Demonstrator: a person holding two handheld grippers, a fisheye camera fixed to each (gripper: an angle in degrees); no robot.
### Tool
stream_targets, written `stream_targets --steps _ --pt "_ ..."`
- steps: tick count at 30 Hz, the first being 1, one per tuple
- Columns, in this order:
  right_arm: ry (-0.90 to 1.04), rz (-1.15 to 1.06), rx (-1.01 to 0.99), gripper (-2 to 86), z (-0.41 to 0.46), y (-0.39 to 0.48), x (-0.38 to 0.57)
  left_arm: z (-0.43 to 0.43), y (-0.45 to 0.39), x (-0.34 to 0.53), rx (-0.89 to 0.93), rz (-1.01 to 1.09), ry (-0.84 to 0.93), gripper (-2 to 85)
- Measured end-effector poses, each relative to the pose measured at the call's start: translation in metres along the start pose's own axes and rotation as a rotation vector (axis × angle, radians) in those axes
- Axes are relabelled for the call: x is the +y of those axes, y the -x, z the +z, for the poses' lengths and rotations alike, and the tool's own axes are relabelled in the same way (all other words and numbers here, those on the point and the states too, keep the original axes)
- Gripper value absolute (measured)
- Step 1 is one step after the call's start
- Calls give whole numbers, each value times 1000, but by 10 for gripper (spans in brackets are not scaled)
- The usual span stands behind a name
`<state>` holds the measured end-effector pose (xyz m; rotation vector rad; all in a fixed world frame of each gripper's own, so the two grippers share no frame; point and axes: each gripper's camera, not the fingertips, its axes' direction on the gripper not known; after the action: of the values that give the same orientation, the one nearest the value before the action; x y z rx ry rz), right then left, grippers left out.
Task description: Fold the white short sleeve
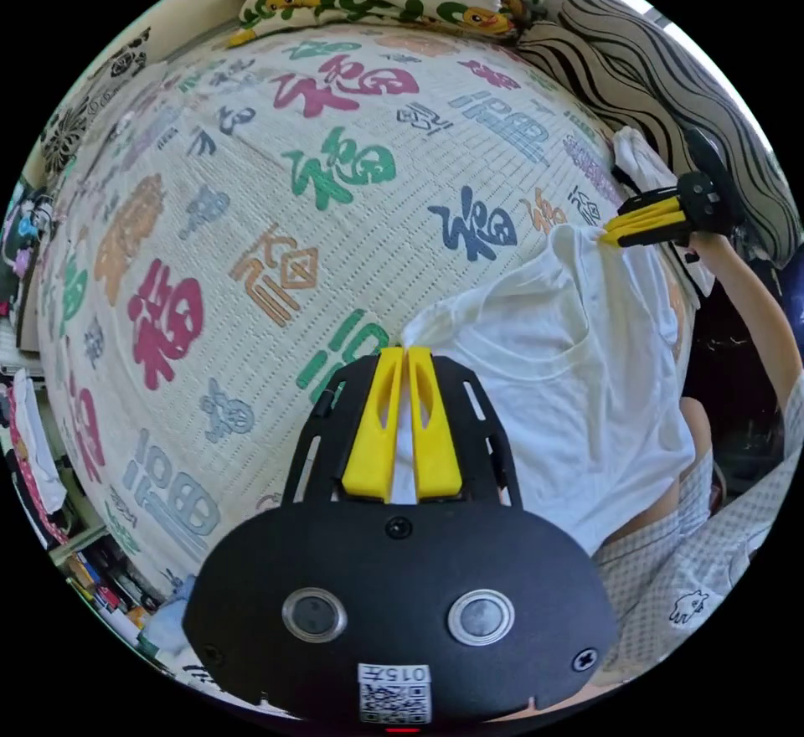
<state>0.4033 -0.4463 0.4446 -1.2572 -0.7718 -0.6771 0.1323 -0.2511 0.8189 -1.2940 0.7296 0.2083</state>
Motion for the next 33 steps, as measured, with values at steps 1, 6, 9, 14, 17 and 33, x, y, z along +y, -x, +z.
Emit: stream_targets --steps 1,6,9,14,17,33 --pt "-13 14 4 -4 -6 -6 -1 -7 2 -7 -33 2 -32 4" --pt "-156 161 56 0 -63 -64 -17 -35 19 -42 -106 -79 -191 2" --pt "-176 255 -45 30 -74 -95 -28 -29 31 -66 -103 -147 -190 6" --pt "-177 385 30 76 -85 -127 5 -7 30 -81 -200 -227 -141 32" --pt "-278 451 -57 82 -102 -135 70 -20 1 -83 -134 -82 -296 44" --pt "-670 818 -820 75 -28 -138 202 78 -217 -241 259 485 22 73"
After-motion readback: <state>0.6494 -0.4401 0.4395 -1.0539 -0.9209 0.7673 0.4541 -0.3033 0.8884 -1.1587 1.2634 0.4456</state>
